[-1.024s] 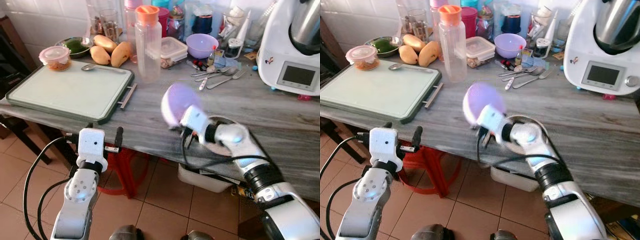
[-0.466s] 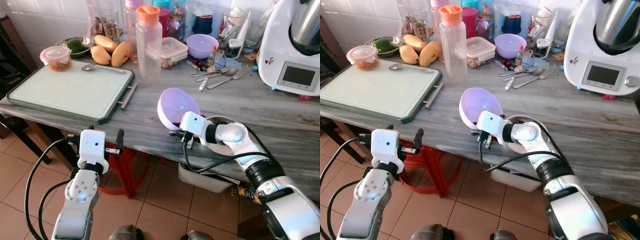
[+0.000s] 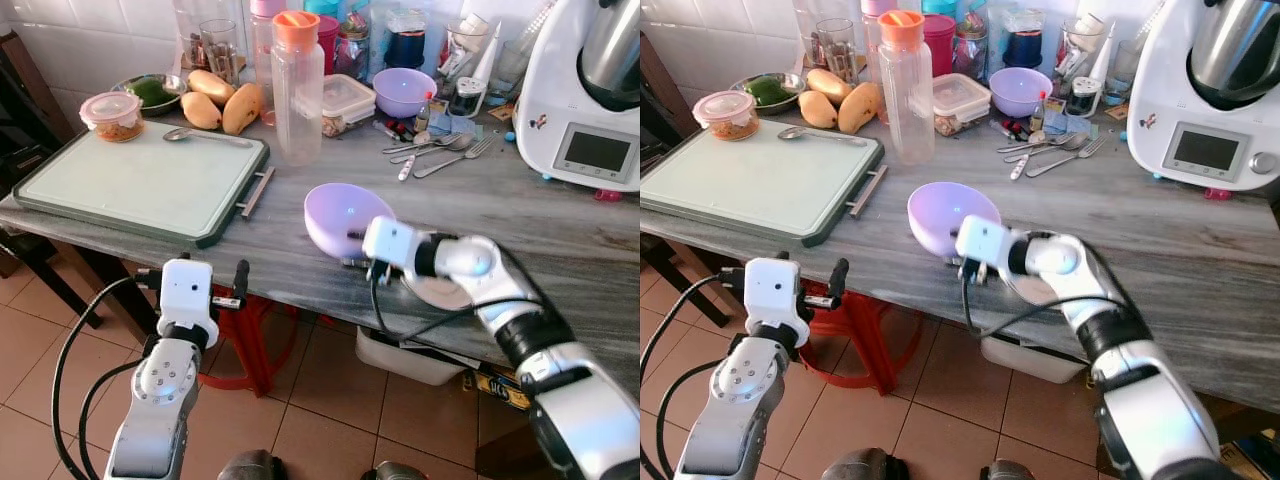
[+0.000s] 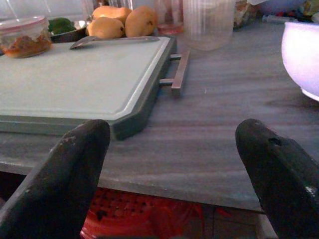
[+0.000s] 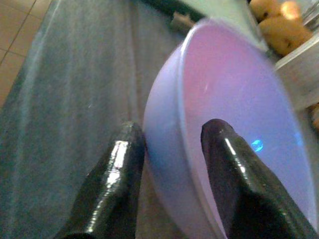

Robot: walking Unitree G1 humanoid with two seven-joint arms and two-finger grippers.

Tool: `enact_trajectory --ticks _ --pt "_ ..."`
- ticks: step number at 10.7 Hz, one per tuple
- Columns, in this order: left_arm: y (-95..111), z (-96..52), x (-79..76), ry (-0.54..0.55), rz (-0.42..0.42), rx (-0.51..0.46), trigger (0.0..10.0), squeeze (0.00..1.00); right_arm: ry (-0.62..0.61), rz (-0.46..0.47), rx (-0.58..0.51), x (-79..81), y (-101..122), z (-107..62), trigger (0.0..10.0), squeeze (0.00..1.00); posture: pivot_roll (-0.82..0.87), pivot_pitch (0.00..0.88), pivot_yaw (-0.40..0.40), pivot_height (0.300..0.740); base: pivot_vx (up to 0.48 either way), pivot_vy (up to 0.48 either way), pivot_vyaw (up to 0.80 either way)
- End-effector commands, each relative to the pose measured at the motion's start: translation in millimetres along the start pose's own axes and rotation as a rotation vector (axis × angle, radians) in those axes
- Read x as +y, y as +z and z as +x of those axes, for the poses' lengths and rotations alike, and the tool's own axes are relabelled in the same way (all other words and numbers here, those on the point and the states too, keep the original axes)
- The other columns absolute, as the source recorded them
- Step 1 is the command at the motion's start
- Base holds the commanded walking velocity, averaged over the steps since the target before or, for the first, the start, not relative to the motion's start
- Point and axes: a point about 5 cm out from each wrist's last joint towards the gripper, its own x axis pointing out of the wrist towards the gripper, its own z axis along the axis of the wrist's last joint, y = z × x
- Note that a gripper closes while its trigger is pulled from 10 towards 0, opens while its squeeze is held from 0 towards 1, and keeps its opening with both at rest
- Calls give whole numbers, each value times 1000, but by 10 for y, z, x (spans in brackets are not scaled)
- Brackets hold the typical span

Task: Setting the table

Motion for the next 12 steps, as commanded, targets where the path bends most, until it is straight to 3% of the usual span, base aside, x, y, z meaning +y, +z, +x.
enact_trajectory --ticks 1,5,7,9,12 --pt "-15 22 -28 -17 -1 11 10000 0 -23 -42 -29 -104 108 -20 10000 1000 35 0 19 740 0 0 0" --pt "-21 65 -44 -26 -2 14 10000 0 -33 -52 -57 -108 164 -38 10000 1000 36 0 20 740 0 0 0" --pt "-14 80 -26 -21 1 9 10000 0 -96 -26 -111 -165 253 -84 10000 1000 39 0 16 740 0 0 0" --pt "-11 95 -8 -6 -1 5 10000 0 -214 28 -187 -141 308 -194 10000 1000 33 0 17 740 0 0 0" --pt "-27 96 -5 7 -14 13 10000 0 -436 164 -186 -39 182 -416 10000 1000 28 0 20 740 0 0 0"
